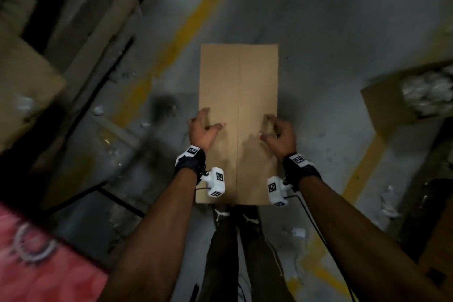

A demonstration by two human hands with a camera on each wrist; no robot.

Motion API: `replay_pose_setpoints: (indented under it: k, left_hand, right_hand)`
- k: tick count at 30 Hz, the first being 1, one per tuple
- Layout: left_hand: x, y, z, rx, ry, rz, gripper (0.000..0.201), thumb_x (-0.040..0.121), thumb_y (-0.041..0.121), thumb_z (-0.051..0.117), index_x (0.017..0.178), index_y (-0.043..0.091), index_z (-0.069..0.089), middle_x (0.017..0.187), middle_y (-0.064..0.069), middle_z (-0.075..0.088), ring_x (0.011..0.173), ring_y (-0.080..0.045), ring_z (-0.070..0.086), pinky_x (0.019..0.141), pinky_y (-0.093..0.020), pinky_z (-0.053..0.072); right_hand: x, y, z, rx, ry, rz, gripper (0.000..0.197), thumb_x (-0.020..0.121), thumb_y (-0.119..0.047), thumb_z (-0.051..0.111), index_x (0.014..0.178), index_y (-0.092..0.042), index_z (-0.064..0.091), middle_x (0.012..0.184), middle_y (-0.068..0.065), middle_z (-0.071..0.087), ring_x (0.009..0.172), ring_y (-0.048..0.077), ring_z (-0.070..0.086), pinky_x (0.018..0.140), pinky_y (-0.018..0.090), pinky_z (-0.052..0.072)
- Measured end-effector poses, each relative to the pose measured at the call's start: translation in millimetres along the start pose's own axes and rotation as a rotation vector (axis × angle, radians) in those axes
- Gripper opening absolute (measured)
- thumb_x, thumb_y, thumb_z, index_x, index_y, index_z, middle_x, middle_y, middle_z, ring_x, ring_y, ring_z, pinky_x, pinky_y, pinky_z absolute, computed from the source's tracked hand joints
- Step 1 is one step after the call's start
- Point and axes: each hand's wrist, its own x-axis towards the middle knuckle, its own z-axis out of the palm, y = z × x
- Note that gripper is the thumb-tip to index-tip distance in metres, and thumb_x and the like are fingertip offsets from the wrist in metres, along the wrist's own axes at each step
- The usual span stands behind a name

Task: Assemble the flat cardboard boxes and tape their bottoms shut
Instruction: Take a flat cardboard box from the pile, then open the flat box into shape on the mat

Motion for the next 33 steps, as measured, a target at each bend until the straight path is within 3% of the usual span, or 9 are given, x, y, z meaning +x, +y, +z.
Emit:
replay_pose_setpoints:
  k: [3,6,8,15,19,23,30,33]
  left_hand:
    - [-79.3,79.8,-53.0,-0.031,0.082,0.072,0.055,0.088,0.017,0.075,0.14,0.026,0.057,0.139,-0.014,0.038,0.118,-0.023,0.052,0.093,-0.012,0.028]
    - [-151.8,145.0,-100.6,-0.068,0.169,0.166,0.056,0.088,0.021,0.074,0.14,0.03,0.056,0.135,-0.01,0.038,0.125,-0.031,0.052,0.106,-0.024,0.035]
    - [-193.3,177.6,-130.4,-0.096,0.236,0.231,0.058,0.087,0.025,0.076,0.141,0.033,0.055,0.136,-0.008,0.038,0.123,-0.029,0.052,0.11,-0.029,0.039]
    - [-314.8,220.8,-242.4,-0.199,0.49,0.433,0.062,0.083,0.033,0.081,0.139,0.039,0.055,0.132,-0.006,0.039,0.124,-0.023,0.05,0.107,-0.025,0.037]
    - [-383.9,202.7,-303.1,-0.233,0.627,0.504,0.063,0.085,0.031,0.081,0.142,0.037,0.055,0.13,-0.005,0.038,0.122,-0.017,0.046,0.107,-0.024,0.037]
    - [-446.6,162.5,-363.5,-0.228,0.785,0.529,0.063,0.083,0.031,0.082,0.141,0.038,0.056,0.123,-0.003,0.039,0.117,-0.016,0.049,0.109,-0.028,0.041]
    - [-569.4,25.2,-458.5,-0.243,0.953,0.46,0.066,0.084,0.03,0.082,0.144,0.035,0.055,0.128,-0.002,0.039,0.121,-0.012,0.046,0.105,-0.018,0.031]
    - [-621.7,-44.6,-489.8,-0.229,1.017,0.384,0.065,0.082,0.026,0.082,0.142,0.033,0.057,0.129,-0.003,0.044,0.122,-0.014,0.05,0.105,-0.018,0.033]
  right_hand:
    - [-54.2,-83.0,-65.4,0.0,0.028,-0.097,0.062,0.076,-0.022,0.086,0.134,-0.031,0.065,0.131,0.002,0.057,0.119,0.02,0.058,0.104,0.039,0.051]
    - [-104.8,-163.3,-123.0,-0.011,0.076,-0.228,0.058,0.077,-0.027,0.086,0.13,-0.037,0.065,0.124,-0.004,0.052,0.114,0.017,0.055,0.102,0.036,0.049]
    - [-134.0,-210.9,-154.0,-0.017,0.112,-0.346,0.057,0.077,-0.031,0.086,0.13,-0.038,0.065,0.118,-0.007,0.048,0.111,0.013,0.053,0.103,0.038,0.049]
    - [-232.5,-334.9,-193.5,0.022,0.155,-0.743,0.061,0.073,-0.05,0.084,0.129,-0.054,0.06,0.126,-0.012,0.045,0.12,0.02,0.049,0.105,0.048,0.047]
    - [-294.2,-380.8,-178.4,0.097,0.083,-0.89,0.06,0.073,-0.047,0.086,0.128,-0.053,0.062,0.126,-0.018,0.044,0.123,0.012,0.047,0.106,0.045,0.049]
    - [-360.3,-410.1,-137.3,0.141,-0.009,-1.007,0.06,0.071,-0.044,0.088,0.126,-0.051,0.065,0.12,-0.015,0.046,0.115,0.01,0.052,0.099,0.041,0.053]
    - [-499.1,-421.8,-18.1,0.114,-0.228,-1.162,0.057,0.075,-0.039,0.088,0.127,-0.048,0.066,0.12,-0.009,0.047,0.107,0.013,0.051,0.091,0.031,0.05]
    - [-555.8,-413.9,37.9,0.082,-0.378,-1.181,0.056,0.076,-0.039,0.087,0.127,-0.046,0.066,0.126,-0.009,0.048,0.106,0.005,0.051,0.093,0.033,0.052]
